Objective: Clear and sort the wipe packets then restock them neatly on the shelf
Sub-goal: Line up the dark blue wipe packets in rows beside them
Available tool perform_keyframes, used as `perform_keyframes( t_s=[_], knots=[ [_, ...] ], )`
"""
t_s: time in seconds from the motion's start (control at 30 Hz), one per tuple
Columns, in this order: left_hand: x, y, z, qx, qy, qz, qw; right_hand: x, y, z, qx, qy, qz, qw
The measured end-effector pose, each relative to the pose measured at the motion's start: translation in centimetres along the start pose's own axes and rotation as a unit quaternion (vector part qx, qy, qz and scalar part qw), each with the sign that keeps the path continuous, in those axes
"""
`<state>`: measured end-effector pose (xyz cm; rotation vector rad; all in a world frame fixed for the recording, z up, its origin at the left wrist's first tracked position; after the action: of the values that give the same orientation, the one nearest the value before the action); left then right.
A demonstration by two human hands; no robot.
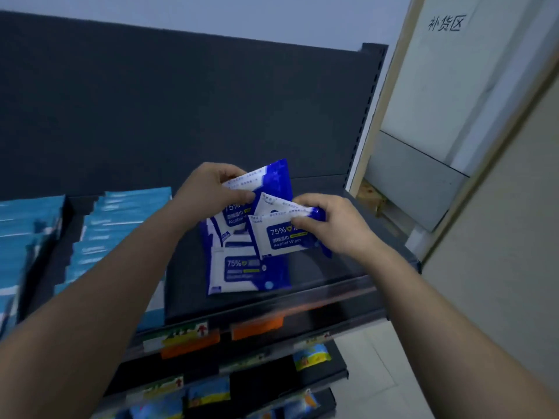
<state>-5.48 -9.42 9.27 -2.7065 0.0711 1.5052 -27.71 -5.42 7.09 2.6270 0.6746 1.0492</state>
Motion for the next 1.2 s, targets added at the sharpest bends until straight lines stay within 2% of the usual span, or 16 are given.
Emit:
perform_keyframes(
  t_s=[0.33, 0.43, 0.57, 0.67, 0.8, 0.93, 1.03, 1.1, 1.2],
  knots=[
    [-3.2, 12.8, 9.3, 0.049, 0.075, -0.008, 0.996, -11.7, 4.9, -3.7, 0.029, -0.008, 0.078, 0.997],
    [-3.0, 15.7, 12.0, 0.066, 0.085, -0.024, 0.994, -15.0, 6.2, -4.4, 0.068, -0.002, 0.074, 0.995],
    [-2.5, 18.4, 14.9, 0.078, 0.124, -0.050, 0.988, -18.4, 8.1, -5.2, 0.159, -0.020, 0.057, 0.985],
    [-2.1, 19.8, 16.1, 0.042, 0.156, -0.050, 0.986, -20.1, 9.4, -5.5, 0.197, -0.015, 0.047, 0.979],
    [-1.7, 20.3, 16.7, -0.048, 0.277, -0.027, 0.959, -21.6, 10.8, -4.9, 0.225, -0.026, 0.025, 0.974],
    [-0.4, 19.2, 16.6, -0.177, 0.157, 0.002, 0.972, -22.1, 12.2, -4.3, 0.246, -0.034, 0.010, 0.969],
    [0.1, 17.8, 16.7, -0.256, 0.107, -0.060, 0.959, -21.9, 13.1, -3.5, 0.227, -0.023, -0.013, 0.974],
    [0.3, 17.2, 17.3, -0.240, 0.078, -0.127, 0.959, -21.8, 13.5, -2.9, 0.185, -0.013, -0.031, 0.982],
    [0.3, 16.4, 18.6, -0.143, 0.053, -0.204, 0.967, -22.0, 13.7, -2.0, 0.145, -0.039, -0.054, 0.987]
  ],
)
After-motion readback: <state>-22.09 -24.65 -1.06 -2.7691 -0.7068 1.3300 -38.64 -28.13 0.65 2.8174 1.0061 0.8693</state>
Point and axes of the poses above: each hand's wrist, its own y-axis towards the middle knuckle, its own z-axis out of the palm, x = y × z, the point moved 2 cm from there along y, towards the middle knuckle, and after that the axes turned 12 degrees about -z, right-handed, at the moved point
